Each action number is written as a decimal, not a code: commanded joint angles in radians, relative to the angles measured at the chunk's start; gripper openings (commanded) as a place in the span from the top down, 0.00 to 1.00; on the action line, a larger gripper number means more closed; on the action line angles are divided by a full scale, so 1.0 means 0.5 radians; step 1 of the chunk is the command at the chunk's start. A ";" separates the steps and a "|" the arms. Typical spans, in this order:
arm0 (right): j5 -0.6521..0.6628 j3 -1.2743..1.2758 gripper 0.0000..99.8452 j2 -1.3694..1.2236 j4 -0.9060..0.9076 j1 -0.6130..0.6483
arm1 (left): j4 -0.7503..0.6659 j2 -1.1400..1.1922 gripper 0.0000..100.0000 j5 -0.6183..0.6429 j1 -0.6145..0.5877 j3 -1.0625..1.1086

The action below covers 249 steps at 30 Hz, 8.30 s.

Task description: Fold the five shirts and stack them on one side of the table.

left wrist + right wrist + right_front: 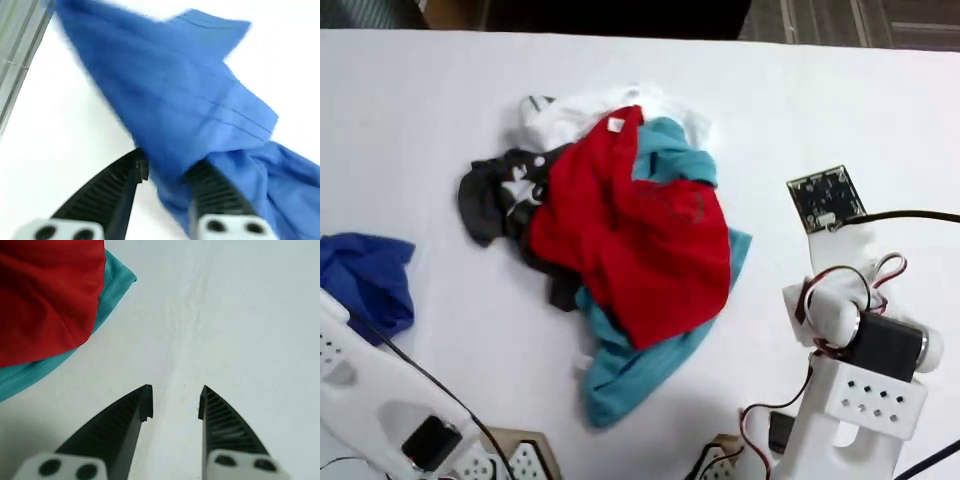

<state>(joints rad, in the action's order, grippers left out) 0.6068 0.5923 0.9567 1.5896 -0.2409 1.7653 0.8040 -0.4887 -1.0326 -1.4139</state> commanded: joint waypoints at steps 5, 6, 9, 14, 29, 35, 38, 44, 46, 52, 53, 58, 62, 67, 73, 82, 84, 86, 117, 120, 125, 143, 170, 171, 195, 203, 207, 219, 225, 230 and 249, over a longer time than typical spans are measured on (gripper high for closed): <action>0.003 -0.009 0.83 0.005 -0.038 0.002 | 0.034 -0.184 0.69 -0.028 0.209 -0.041; 0.003 -0.009 0.83 0.002 -0.038 0.002 | 0.040 -0.193 0.69 -0.025 0.267 -0.023; 0.003 -0.009 0.83 -0.008 -0.038 0.002 | 0.043 -0.224 0.69 0.043 0.491 0.109; 0.003 0.104 0.83 0.005 -0.081 0.005 | 0.043 -0.301 0.69 0.107 1.043 0.707; 0.003 0.249 0.83 0.008 -0.097 -0.002 | 0.012 -0.190 0.68 0.663 2.114 1.275; 0.003 0.249 0.83 0.008 -0.100 0.002 | 0.009 0.058 0.68 0.690 2.102 1.272; 0.003 0.249 0.83 0.008 -0.106 0.002 | 0.009 0.199 0.69 0.690 2.102 1.272; 0.003 0.249 0.83 0.008 -0.106 -0.002 | 0.012 0.338 0.84 0.706 2.031 1.269; 0.003 0.249 0.83 0.008 -0.106 -0.008 | 0.006 0.328 0.98 0.736 1.946 1.254; 0.003 0.249 0.83 0.008 -0.106 -0.008 | 0.028 0.270 0.97 0.798 1.510 0.913; 0.003 0.249 0.83 0.008 -0.106 -0.008 | 0.031 0.239 0.98 0.795 1.424 0.839; 0.003 0.249 0.83 0.008 -0.112 0.002 | 0.031 -0.052 0.98 0.770 1.000 0.514; 0.003 0.249 0.83 0.005 -0.164 0.002 | 0.028 -0.331 0.98 0.626 0.697 0.262; 0.003 0.252 0.83 -0.008 -0.192 0.002 | 0.025 -0.632 0.98 0.457 0.387 -0.017; -0.006 0.252 0.83 -0.008 -0.195 0.002 | 0.025 -0.743 0.98 0.298 0.104 -0.072; -0.012 0.252 0.83 -0.008 -0.262 0.005 | -0.021 -0.405 0.97 0.095 -0.252 0.342; -0.012 0.252 0.83 -0.011 -0.262 0.005 | -0.006 -0.301 0.94 -0.028 -0.270 0.367; -0.012 0.252 0.83 -0.011 -0.262 0.038 | 0.000 -0.236 0.86 -0.110 -0.270 0.367; -0.595 -0.663 0.83 -1.711 -0.824 1.996 | 0.028 -0.608 0.69 0.678 0.420 0.382; -0.595 -0.896 0.83 -1.990 -0.839 2.128 | 0.028 -0.595 0.69 0.589 0.163 0.385; -0.592 -1.267 0.83 -2.438 -0.839 2.223 | 0.028 -0.592 0.69 0.448 -0.193 0.385; -0.592 -2.384 0.84 -3.601 -0.717 2.229 | 0.031 -0.592 0.69 0.230 -0.592 0.385; -0.503 -2.630 0.98 -3.012 -0.091 0.922 | 0.028 -0.595 0.69 0.295 -0.132 0.882; -0.460 -2.630 0.98 -2.978 -0.066 0.852 | 0.028 -0.595 0.69 0.325 -0.074 0.901; -0.626 -2.636 0.71 -3.307 -0.084 2.368 | 0.009 -0.592 0.69 0.476 -0.562 0.489; -0.743 -2.636 0.71 -3.307 -0.186 2.582 | -0.003 -0.589 0.69 0.298 -0.721 0.499; -0.746 -2.621 0.71 -3.328 -0.247 2.671 | -0.003 -0.589 0.69 0.298 -0.746 0.493; -0.733 -2.636 0.71 -3.663 -0.480 2.542 | 0.006 -0.611 0.69 0.295 -0.789 0.483; -0.733 -2.636 0.79 -3.718 -0.468 2.463 | 0.000 -0.611 0.69 0.298 -0.779 0.483; -0.743 -2.639 0.96 -3.702 -0.462 2.386 | 0.000 -0.611 0.69 0.298 -0.776 0.483; -0.589 -2.636 0.98 -2.843 -0.057 1.232 | 0.028 -0.589 0.69 0.310 -0.095 0.520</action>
<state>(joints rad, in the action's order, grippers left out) 0.2708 -0.7119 -0.6007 1.5282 0.4726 1.7699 0.5140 -0.3337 -1.1738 -1.1285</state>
